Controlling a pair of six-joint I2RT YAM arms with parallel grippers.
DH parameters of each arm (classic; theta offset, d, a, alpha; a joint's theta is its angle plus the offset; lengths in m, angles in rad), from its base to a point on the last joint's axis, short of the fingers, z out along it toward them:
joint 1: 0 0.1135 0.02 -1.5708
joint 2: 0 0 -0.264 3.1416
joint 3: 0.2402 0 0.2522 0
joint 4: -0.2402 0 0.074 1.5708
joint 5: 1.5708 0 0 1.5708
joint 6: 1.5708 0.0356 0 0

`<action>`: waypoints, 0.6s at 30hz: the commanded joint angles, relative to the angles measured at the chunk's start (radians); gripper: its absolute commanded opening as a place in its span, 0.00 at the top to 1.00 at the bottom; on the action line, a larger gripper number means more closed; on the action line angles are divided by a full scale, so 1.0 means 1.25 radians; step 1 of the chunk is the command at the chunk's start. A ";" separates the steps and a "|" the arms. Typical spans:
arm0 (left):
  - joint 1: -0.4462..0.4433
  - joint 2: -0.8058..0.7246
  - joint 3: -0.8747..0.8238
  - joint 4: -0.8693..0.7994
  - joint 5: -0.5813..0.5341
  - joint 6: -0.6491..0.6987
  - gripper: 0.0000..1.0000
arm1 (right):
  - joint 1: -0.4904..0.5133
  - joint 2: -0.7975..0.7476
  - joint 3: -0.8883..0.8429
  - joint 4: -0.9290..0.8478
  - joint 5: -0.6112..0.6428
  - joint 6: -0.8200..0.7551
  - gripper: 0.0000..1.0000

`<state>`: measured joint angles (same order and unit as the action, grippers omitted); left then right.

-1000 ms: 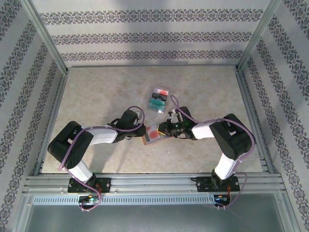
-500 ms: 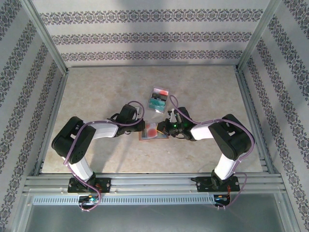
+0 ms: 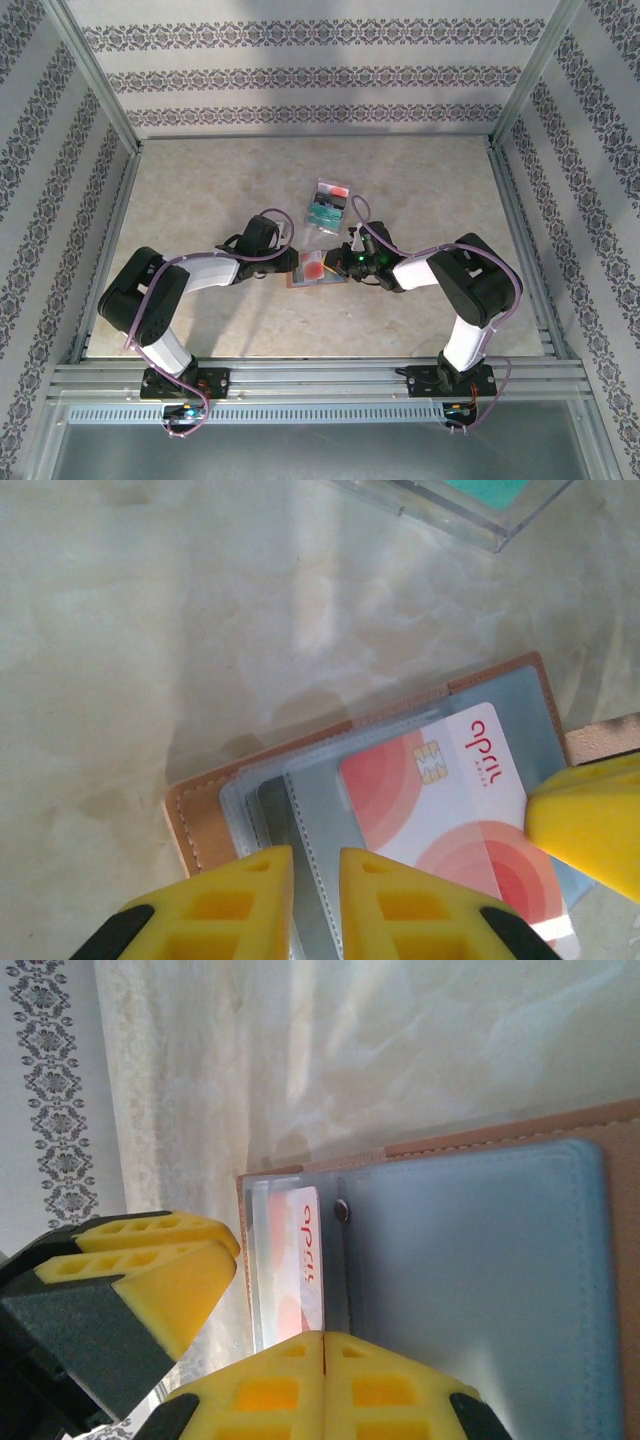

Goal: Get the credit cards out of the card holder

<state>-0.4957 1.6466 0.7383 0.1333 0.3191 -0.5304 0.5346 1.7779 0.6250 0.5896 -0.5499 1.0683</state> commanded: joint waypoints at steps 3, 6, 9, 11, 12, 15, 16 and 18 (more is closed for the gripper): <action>-0.017 -0.003 0.010 -0.024 0.038 -0.001 0.82 | 0.002 0.002 -0.009 0.025 0.007 0.003 0.96; -0.031 0.022 0.028 -0.023 0.055 0.006 0.83 | 0.002 0.001 -0.010 0.025 0.004 0.002 0.96; -0.039 0.046 0.043 -0.016 0.071 0.010 0.83 | 0.002 0.000 -0.010 0.027 0.003 0.003 0.95; -0.039 0.061 0.048 -0.013 0.075 0.010 0.83 | 0.003 0.001 -0.010 0.027 0.001 0.003 0.94; -0.039 0.068 0.050 -0.013 0.075 0.008 0.83 | 0.003 0.001 -0.010 0.029 -0.001 0.003 0.93; -0.039 0.086 0.051 -0.017 0.075 0.001 0.83 | 0.005 0.004 -0.008 0.041 -0.011 0.006 0.90; -0.039 0.090 0.048 -0.015 0.076 -0.004 0.84 | 0.008 0.006 -0.008 0.047 -0.015 0.007 0.89; -0.039 0.097 0.043 -0.009 0.082 -0.013 0.84 | 0.013 0.010 -0.005 0.057 -0.022 0.009 0.87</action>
<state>-0.5365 1.7245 0.7952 0.1398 0.4004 -0.5312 0.5350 1.7782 0.6250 0.5976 -0.5507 1.0748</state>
